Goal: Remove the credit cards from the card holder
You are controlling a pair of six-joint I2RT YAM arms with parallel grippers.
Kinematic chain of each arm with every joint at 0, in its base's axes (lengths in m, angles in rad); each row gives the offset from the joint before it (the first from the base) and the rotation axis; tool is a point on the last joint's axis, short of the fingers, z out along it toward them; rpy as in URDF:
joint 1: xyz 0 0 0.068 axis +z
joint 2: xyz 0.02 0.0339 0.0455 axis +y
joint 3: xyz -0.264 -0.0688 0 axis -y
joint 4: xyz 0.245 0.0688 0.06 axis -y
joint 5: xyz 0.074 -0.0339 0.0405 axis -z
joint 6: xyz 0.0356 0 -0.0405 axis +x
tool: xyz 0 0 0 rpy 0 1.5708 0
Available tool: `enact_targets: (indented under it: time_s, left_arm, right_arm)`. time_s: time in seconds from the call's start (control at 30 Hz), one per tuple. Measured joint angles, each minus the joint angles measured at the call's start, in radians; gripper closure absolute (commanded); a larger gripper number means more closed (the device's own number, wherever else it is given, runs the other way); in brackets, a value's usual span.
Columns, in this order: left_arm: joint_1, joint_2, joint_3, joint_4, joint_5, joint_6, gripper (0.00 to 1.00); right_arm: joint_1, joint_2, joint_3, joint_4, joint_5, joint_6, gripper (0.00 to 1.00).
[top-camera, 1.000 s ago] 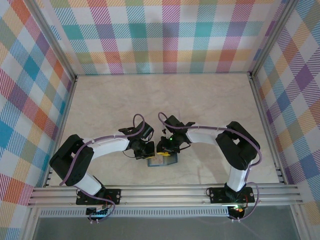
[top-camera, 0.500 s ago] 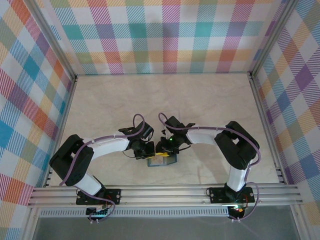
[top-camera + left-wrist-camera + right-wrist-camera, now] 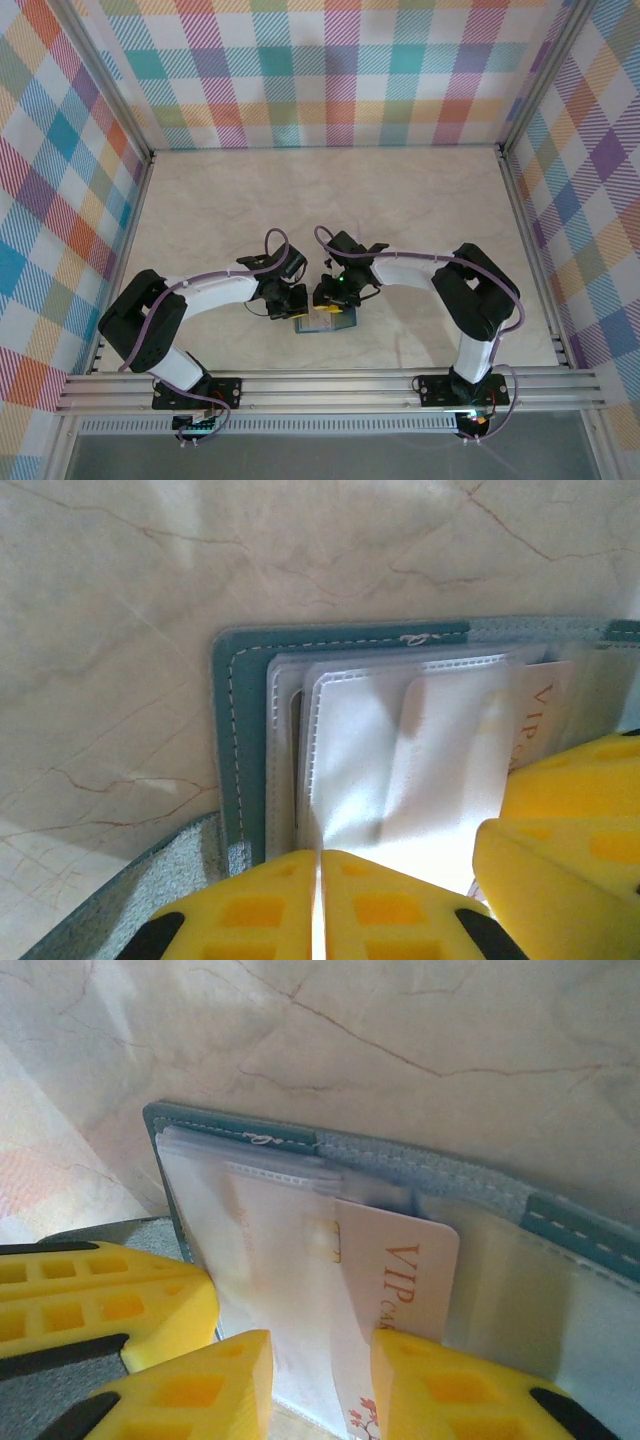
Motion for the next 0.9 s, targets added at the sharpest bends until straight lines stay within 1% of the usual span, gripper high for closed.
enact_targets:
  time_s: [0.23, 0.37, 0.6, 0.9]
  left_arm:
    - [0.0, -0.022, 0.013, -0.059, -0.008, 0.007, 0.9]
    - [0.0, -0.041, 0.048, -0.084, -0.008, 0.011, 0.91]
    - [-0.001, -0.034, 0.085, -0.077, 0.009, 0.011, 0.92]
    - [-0.008, 0.06, 0.088, -0.068, 0.031, 0.014, 0.92]
  right_arm:
    - [0.0, -0.071, -0.002, 0.003, -0.006, 0.002, 0.66]
    - [-0.005, -0.107, -0.002, 0.004, -0.008, 0.002, 0.69]
    - [-0.018, -0.101, -0.017, -0.011, -0.004, 0.0, 0.71]
    - [-0.028, -0.056, -0.037, -0.011, -0.004, -0.004, 0.71]
